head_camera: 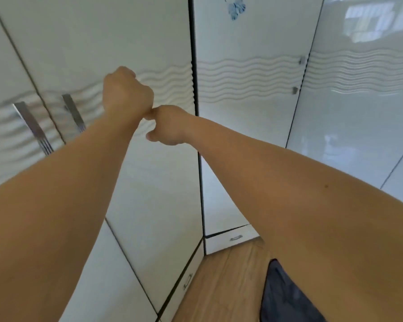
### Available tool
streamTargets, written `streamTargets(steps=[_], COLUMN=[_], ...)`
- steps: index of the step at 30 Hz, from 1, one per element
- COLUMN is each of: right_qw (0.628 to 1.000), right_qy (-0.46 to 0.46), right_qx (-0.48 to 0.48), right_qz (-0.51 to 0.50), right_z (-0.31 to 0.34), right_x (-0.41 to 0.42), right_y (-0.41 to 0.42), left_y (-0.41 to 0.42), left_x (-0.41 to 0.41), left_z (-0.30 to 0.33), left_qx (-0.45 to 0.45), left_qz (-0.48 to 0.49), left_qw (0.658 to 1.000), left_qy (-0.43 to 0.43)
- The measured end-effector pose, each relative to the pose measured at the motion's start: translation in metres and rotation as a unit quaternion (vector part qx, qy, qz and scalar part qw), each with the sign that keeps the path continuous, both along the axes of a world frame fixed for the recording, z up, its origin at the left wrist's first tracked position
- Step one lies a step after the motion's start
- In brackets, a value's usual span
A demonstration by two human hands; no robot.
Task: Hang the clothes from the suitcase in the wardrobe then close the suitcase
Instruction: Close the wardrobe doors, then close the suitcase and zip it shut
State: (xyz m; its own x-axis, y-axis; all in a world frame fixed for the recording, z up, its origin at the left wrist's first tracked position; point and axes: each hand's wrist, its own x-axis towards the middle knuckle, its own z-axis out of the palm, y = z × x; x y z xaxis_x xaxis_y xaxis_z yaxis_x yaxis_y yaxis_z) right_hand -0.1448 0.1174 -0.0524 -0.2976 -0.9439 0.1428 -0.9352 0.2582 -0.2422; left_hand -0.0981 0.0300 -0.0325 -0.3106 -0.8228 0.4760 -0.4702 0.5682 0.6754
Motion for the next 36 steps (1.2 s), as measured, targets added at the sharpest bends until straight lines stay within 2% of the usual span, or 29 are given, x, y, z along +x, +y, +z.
streamTargets(steps=[3,6,12,17,22,25,29,33,36], right_qw=[0.997,0.986,0.939,0.898,0.857,0.834,0.813,0.791,0.786], right_qy=[-0.016,-0.031,-0.113,-0.163,-0.213,-0.244,-0.240,-0.263,-0.268], right_qx=[0.035,0.038,0.079,0.037,0.054,0.071,0.090,0.080,0.096], right_qz=[-0.073,-0.158,-0.315,-0.406,-0.467,-0.490,-0.523,-0.547,-0.549], right_z=[-0.016,-0.035,-0.090,-0.167,-0.296,-0.386,-0.517,-0.655,-0.733], right_x=[-0.040,-0.083,-0.183,-0.264,-0.316,-0.334,-0.344,-0.340,-0.338], right_y=[0.051,0.112,0.269,0.374,0.448,0.472,0.499,0.525,0.533], left_y=[0.031,0.077,0.200,0.299,0.362,0.379,0.393,0.392,0.378], left_x=[-0.042,-0.086,-0.185,-0.259,-0.309,-0.335,-0.349,-0.356,-0.360], left_z=[-0.029,-0.055,-0.107,-0.181,-0.315,-0.417,-0.546,-0.681,-0.771], left_qx=[0.057,0.077,0.113,0.199,0.268,0.272,0.268,0.272,0.257], left_qz=[-0.086,-0.170,-0.289,-0.349,-0.359,-0.358,-0.375,-0.365,-0.352], left_qw=[0.994,0.982,0.947,0.909,0.873,0.858,0.837,0.832,0.845], left_qy=[-0.024,-0.042,-0.081,-0.109,-0.192,-0.249,-0.295,-0.316,-0.310])
